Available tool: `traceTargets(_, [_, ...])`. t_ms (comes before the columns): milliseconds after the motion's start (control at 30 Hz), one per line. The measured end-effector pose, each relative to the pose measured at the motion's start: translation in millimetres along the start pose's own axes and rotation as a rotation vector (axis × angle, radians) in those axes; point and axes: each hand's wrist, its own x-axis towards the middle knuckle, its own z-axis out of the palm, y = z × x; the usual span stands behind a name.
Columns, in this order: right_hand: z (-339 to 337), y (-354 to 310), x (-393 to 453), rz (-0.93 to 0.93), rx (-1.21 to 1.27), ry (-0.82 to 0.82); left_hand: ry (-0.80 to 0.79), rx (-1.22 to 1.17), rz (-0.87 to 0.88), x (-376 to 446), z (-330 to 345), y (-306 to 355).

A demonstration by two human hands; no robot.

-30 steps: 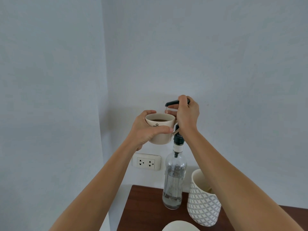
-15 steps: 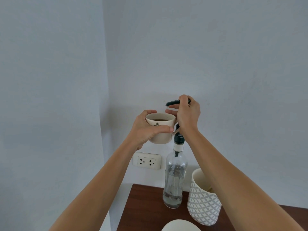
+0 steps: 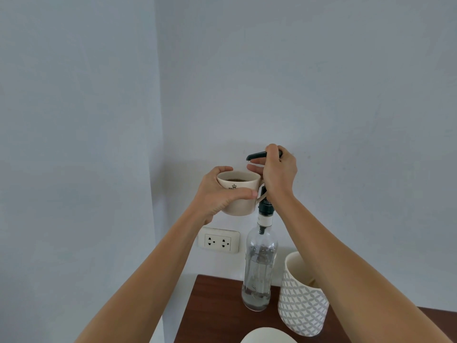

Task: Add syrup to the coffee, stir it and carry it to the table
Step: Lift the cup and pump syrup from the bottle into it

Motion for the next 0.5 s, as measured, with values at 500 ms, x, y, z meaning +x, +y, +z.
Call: traceTargets(500, [0.3,-1.8,1.3,-0.022,0.029,0.001,-0.009,-0.007,-0.001,2.3,0.6,2.8])
